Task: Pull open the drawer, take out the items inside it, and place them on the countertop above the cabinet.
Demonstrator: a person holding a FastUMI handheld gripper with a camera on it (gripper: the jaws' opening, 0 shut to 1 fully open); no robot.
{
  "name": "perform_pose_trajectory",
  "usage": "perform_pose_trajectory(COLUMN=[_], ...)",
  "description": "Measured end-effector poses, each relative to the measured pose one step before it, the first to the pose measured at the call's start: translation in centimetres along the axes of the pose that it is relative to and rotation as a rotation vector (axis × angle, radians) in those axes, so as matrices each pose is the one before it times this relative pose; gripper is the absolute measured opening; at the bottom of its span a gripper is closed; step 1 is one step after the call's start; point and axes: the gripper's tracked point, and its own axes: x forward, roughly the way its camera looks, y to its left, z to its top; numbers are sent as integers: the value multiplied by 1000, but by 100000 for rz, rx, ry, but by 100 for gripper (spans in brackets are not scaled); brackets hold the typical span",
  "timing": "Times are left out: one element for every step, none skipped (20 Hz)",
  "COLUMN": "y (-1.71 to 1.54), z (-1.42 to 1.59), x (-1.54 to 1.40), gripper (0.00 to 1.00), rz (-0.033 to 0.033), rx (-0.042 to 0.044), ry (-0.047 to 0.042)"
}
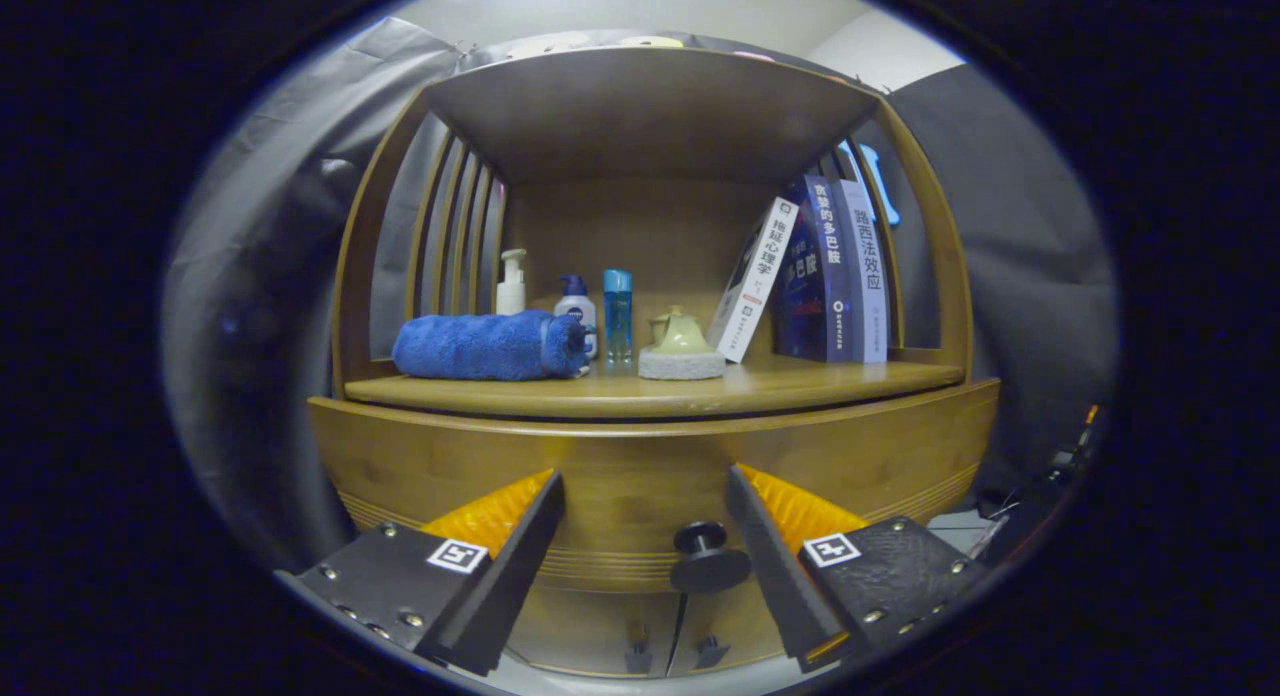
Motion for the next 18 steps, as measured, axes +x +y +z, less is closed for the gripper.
perform_pose_trajectory(y=[11, 42, -11, 30, 49, 100, -166, -301, 566, 649, 365, -23, -198, -291, -396, -356, -275, -372], z=[52, -85, -18, -43, -51, 65, 243, 610, 311, 857, 1069, 1311, 1290, 1264, 1251, 1243, 1075, 1031], x=[481, 421, 389, 323, 163, -133, -8, -165, -137, -229, -634, -623, -613, -663, -582, -654, -609, -607], gripper=[99, 99, 99, 99, 99, 99, 99, 99, 98, 98, 98, 98, 97, 97, 97, 97, 97, 97], rz=[89, 44, -74, -131, -145, -110, -1531, -2223, 1673, 2738, 1389, 84, -1, -508, -686, -522, 63, -432], rx=[128, -614, -302, -275, 160, -980, -2484, -4005, -1756, 405, 1183, 1430, 1264, 1182, 1197, 1265, 1273, 1142], ry=[-868, 392, 25, 1275, 1479, 1077, 293, 531, -125, -1391, -2181, -2738, -1836, -1745, -1524, -1267, -1029, -757])
